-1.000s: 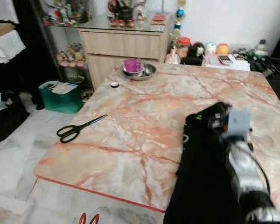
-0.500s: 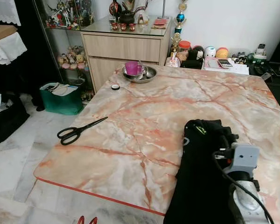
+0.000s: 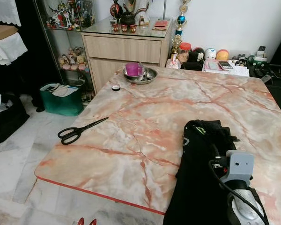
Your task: Hang hanger
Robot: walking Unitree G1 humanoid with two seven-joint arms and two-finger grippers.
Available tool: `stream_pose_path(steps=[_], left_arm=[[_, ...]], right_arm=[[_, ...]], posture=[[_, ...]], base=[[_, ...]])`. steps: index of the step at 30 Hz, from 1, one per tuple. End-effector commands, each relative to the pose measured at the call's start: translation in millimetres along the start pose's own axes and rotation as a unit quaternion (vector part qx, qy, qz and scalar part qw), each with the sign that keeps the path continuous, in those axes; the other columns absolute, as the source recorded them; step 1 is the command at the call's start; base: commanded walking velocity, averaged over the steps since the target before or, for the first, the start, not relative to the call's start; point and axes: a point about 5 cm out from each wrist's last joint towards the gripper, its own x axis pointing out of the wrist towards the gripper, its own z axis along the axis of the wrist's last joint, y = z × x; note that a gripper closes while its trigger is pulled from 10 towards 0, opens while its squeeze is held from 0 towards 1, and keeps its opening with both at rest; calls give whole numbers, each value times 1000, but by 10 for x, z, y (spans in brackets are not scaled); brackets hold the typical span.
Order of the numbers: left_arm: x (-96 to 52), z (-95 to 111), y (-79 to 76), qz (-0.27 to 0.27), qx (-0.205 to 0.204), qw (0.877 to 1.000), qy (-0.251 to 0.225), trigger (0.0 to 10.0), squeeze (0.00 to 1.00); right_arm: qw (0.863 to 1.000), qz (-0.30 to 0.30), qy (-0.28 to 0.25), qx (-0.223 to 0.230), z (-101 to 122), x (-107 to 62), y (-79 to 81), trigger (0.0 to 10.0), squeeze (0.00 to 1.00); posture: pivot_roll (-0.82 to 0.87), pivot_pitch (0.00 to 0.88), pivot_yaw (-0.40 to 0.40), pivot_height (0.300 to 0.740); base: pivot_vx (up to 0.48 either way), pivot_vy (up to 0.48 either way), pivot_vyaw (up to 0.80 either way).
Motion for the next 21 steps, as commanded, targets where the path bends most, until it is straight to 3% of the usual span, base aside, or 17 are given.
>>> stream_pose_path(steps=[1,6,7,8,21], left_arm=[[-12,-86,-36,-9,7,1000,14,10000,0],[-10,-73,-34,-8,6,1000,11,10000,0],[-8,-62,-33,-7,6,1000,9,10000,0],[-7,-57,-32,-7,6,1000,9,10000,0],[-2,-39,-49,-8,-2,1000,5,10000,0]], right_arm=[[1000,-1,-1,1,27,-27,1,10000,1000],[1000,-2,-6,3,52,-47,-1,10000,1000],[1000,-7,-12,-2,78,-28,-6,10000,859],[1000,-8,-14,-2,89,-19,-8,10000,0],[999,-7,-49,10,209,9,33,10000,0]], posture=[[117,6,-32,740],[116,18,-32,740],[119,24,-34,740],[120,29,-35,740],[127,52,-41,740]], base=[[0,0,0],[0,0,0],[0,0,0],[0,0,0],[-59,0,0]])
